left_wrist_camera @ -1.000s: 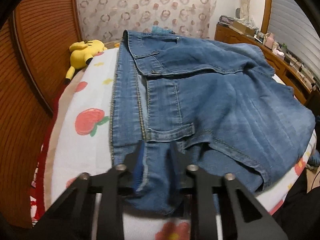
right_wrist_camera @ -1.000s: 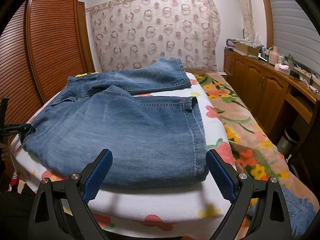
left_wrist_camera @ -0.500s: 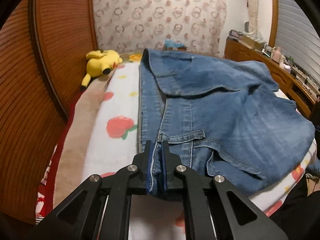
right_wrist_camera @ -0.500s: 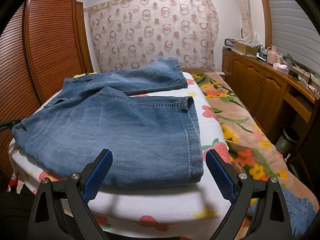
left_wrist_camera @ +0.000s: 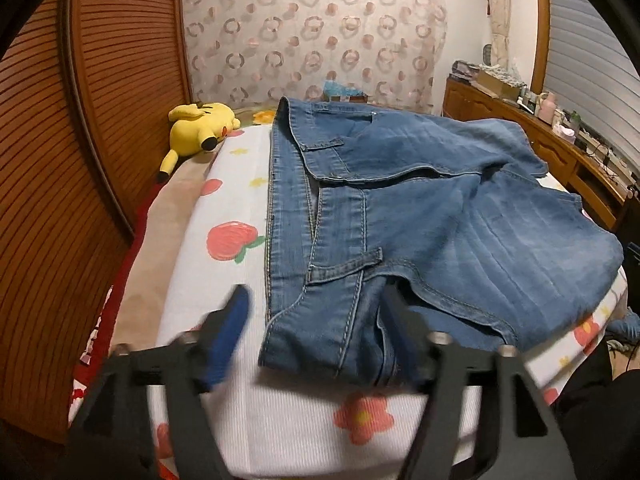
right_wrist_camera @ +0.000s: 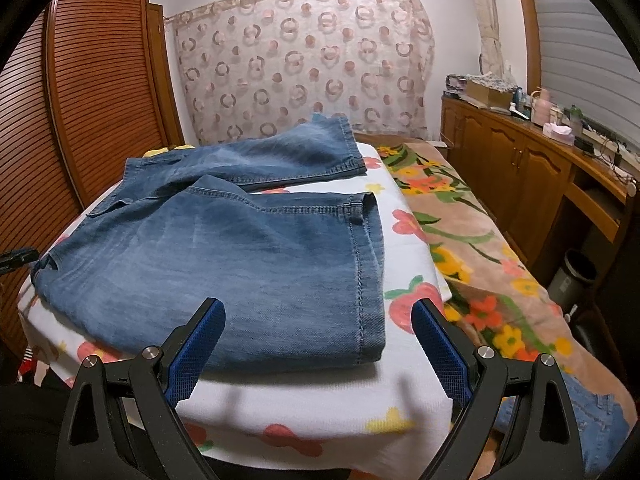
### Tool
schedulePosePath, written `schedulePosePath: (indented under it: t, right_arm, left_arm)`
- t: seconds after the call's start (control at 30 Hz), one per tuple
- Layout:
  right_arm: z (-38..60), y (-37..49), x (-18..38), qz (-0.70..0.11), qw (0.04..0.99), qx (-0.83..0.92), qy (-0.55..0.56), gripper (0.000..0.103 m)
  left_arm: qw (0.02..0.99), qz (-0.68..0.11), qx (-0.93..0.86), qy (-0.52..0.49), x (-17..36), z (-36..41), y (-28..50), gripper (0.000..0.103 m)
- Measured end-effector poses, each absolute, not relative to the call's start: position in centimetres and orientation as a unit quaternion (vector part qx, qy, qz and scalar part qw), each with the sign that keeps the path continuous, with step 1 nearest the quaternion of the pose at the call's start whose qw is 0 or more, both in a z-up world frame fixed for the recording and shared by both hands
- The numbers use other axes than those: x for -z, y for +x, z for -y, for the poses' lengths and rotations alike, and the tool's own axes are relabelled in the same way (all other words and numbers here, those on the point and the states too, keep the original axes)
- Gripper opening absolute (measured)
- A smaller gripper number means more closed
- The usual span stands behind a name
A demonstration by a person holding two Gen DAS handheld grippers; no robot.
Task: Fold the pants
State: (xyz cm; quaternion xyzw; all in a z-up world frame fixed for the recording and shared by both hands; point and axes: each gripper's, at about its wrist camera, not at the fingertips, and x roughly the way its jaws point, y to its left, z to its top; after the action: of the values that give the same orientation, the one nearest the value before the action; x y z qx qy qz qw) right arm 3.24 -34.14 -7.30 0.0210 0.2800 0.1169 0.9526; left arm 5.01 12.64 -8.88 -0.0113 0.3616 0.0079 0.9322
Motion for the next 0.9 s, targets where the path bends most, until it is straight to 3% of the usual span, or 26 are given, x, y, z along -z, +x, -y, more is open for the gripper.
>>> schedulePosePath:
  t: [0.7,0.83,0.9]
  right_arm:
    - [34.8,3.4,7.4,-0.312,0.940,-0.136,0.034,0.092]
    - [34.7,4.1,7.8,-0.316,0.936,-0.148,0.046,0.090]
    - [34.5,4.5,8.1,-0.318,0.934,-0.152,0.047,0.082]
  left_arm:
    - [0.921,-0.388,-0.014,-0.040,12.1,-13.7,4.0,0.069]
    - [0.920,-0.388,-0.005,-0.049,12.5,-13.8,4.1,0.059]
    - [0.921,-0.385,-0.002,-0.049,12.4,-13.6,4.1,0.055]
